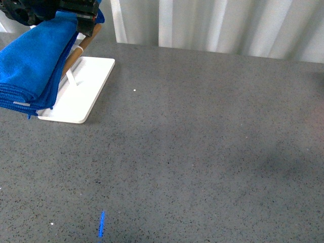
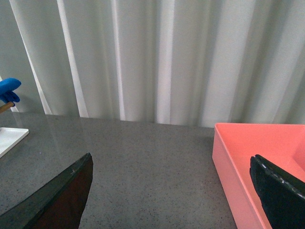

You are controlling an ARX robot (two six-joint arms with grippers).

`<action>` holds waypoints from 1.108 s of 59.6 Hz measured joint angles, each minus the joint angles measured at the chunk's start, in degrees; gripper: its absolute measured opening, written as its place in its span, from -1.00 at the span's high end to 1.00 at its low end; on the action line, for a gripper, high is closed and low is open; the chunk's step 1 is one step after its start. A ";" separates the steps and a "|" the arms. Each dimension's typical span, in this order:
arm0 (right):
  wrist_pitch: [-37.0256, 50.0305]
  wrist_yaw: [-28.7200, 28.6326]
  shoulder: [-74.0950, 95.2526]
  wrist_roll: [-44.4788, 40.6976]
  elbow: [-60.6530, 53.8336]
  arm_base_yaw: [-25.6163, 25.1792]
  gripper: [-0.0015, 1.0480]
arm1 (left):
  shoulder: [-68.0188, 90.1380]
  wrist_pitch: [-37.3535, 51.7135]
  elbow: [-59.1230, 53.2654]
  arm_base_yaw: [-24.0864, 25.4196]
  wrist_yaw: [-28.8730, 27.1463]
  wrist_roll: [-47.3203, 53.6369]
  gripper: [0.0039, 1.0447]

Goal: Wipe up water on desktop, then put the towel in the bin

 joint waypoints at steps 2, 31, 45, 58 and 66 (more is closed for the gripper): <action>0.00 0.02 0.00 0.00 0.00 0.00 -0.86 | 0.22 0.26 -0.04 0.00 0.02 0.39 -0.87; 0.00 0.00 0.00 0.00 0.00 0.00 -0.86 | 1.22 0.66 0.68 -0.20 -1.36 3.13 0.14; 0.00 0.00 0.00 0.00 0.00 0.00 -0.86 | 1.25 0.17 1.57 -0.04 -1.07 4.59 0.64; 0.00 0.02 0.00 0.00 0.00 0.00 -0.86 | 1.25 0.00 1.62 0.00 -1.03 5.64 0.66; 0.00 0.02 0.00 0.00 0.00 0.00 -0.86 | 1.25 0.00 1.60 0.13 -0.87 5.64 0.61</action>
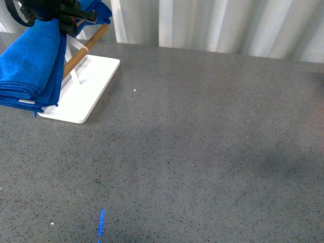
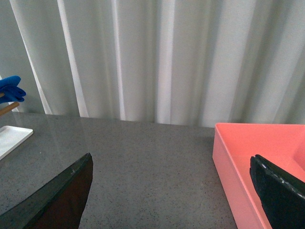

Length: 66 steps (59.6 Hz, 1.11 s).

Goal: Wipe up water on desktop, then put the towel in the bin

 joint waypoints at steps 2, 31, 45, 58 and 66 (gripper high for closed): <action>0.00 -0.02 0.00 0.00 0.00 0.00 -0.86 | 0.00 0.00 -0.02 0.00 -0.13 0.11 0.50; 0.00 0.00 0.00 0.00 0.00 0.00 -0.86 | 0.00 -0.48 0.24 0.55 -0.48 1.01 -0.86; 0.00 0.00 0.00 0.00 0.00 0.00 -0.86 | -0.07 -1.22 1.46 1.51 -1.05 1.66 -0.65; 0.00 0.00 0.00 0.00 0.00 0.00 -0.86 | -0.90 -1.97 1.46 1.75 -0.57 1.81 0.25; 0.00 0.00 0.00 0.00 0.00 0.00 -0.86 | -1.53 -2.08 1.46 1.75 -0.59 2.08 0.64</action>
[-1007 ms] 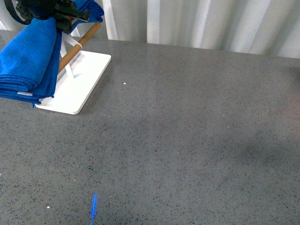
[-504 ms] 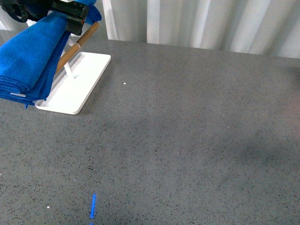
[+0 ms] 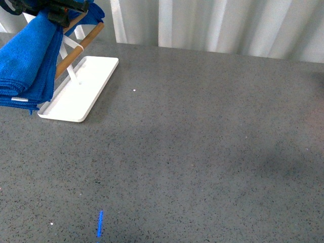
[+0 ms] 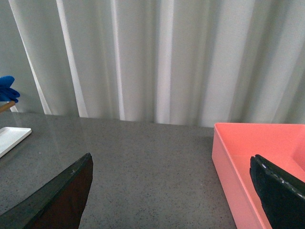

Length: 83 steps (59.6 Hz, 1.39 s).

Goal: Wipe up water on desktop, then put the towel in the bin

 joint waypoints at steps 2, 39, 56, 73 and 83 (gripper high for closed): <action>0.00 0.00 0.00 0.00 0.00 0.00 -0.86 | -0.37 0.00 0.00 0.02 -0.35 0.09 0.76; 0.00 -0.02 0.00 0.00 0.00 0.00 -0.86 | -8.17 1.33 0.76 -3.21 2.97 -1.55 0.90; 0.00 0.00 0.00 0.00 0.00 0.00 -0.86 | -19.43 4.44 2.08 -11.04 6.21 -3.61 0.90; 0.00 0.00 0.00 0.00 0.00 0.00 -0.86 | -26.64 11.67 -8.39 -20.33 9.86 -10.91 0.90; 0.00 0.00 0.00 0.00 0.00 0.00 -0.86 | -26.23 15.56 -12.74 -24.55 10.56 -16.63 0.90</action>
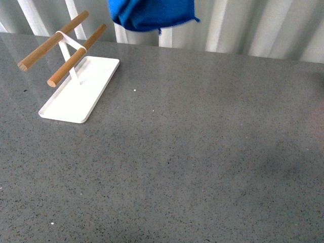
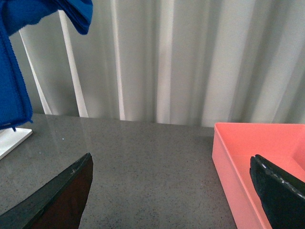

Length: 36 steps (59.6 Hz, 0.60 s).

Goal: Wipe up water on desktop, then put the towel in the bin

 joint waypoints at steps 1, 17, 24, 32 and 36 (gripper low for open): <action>0.00 0.00 0.00 0.00 0.00 0.00 -0.86 | 0.09 0.24 -0.13 -0.24 -0.02 -0.48 0.90; -2.62 -4.31 0.87 -2.99 0.74 -1.25 -0.86 | 2.47 6.14 -2.86 -5.05 -0.83 -8.26 0.90; -7.93 -17.29 6.03 -20.92 2.58 -7.67 -0.86 | 3.69 7.32 -3.19 -6.38 -0.81 -9.86 0.90; -1.62 -25.86 12.48 -27.58 5.81 -15.85 -0.86 | 4.70 7.50 -3.26 -6.67 -0.13 -10.27 0.90; 3.39 -28.72 18.01 -27.82 8.15 -18.99 -0.86 | 5.16 7.39 -2.97 -6.51 0.22 -10.27 0.90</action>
